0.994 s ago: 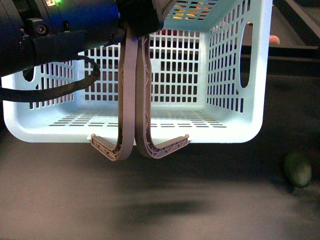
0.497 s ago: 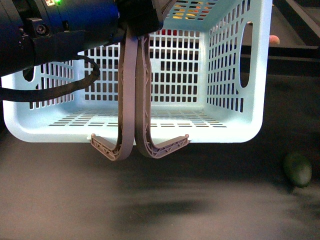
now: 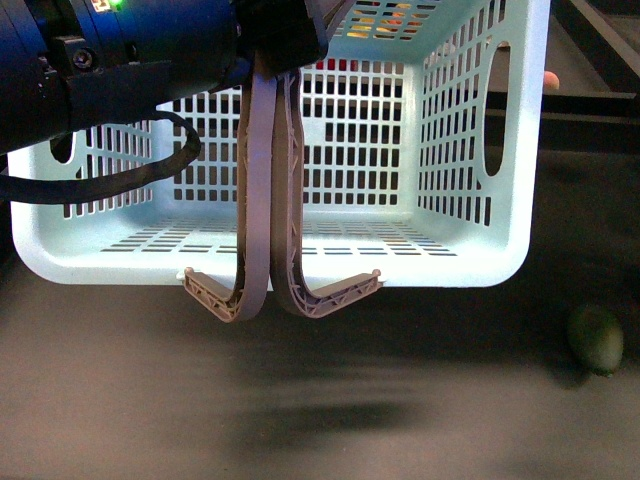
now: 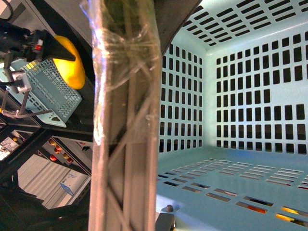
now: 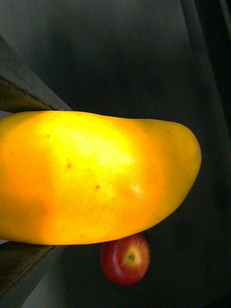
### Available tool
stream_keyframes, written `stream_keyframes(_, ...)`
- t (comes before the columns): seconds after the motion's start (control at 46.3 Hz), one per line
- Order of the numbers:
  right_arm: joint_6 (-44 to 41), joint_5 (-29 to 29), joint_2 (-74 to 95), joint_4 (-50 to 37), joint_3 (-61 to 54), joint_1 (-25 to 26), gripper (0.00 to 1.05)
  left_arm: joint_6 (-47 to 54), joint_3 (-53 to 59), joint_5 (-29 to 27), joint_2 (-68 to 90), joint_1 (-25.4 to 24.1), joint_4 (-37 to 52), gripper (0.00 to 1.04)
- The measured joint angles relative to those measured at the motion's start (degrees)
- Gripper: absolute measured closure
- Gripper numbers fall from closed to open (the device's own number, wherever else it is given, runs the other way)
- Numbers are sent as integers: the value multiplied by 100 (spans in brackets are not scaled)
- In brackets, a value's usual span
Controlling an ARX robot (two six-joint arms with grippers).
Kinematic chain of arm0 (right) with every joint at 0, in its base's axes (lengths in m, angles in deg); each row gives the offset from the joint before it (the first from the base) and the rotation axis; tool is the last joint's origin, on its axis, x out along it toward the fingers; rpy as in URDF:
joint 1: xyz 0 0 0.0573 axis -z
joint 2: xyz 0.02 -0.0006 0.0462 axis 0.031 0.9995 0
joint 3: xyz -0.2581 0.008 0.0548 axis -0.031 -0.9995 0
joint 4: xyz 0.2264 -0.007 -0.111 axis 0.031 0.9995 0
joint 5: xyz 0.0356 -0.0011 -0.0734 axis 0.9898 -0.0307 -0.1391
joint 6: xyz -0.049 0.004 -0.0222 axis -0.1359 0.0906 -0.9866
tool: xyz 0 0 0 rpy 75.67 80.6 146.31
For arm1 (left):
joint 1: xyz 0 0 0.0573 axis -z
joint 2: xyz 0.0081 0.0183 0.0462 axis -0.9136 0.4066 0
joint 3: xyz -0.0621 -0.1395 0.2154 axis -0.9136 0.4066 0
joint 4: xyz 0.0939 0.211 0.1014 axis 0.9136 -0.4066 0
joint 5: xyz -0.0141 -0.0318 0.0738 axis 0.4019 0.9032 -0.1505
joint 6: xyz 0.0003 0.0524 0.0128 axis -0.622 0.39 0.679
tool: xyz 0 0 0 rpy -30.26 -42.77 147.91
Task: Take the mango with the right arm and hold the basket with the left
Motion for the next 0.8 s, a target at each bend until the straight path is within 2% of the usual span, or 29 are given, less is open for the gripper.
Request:
stream_keyframes(0.151, 114, 162, -1281, 645, -166, -719, 45, 0, 0, -2, 0, 0, 0, 95)
stream_keyframes(0.303, 295, 140, -2385, 1300, -63, -1751, 45, 2, 0, -2, 0, 0, 0, 95)
stream_keyframes(0.454, 481, -66, -2686, 1488, 188, -2680, 45, 0, 0, -2, 0, 0, 0, 95)
stream_keyframes(0.562, 601, -413, -2505, 1482, 402, -3456, 45, 0, 0, -2, 0, 0, 0, 95)
stream_keyframes(0.67, 756, -870, -2026, 1309, 627, -3862, 45, 2, 0, -2, 0, 0, 0, 95)
stream_keyframes(0.8, 1045, -1349, -1370, 1169, 957, -3974, 45, 0, 0, -2, 0, 0, 0, 95)
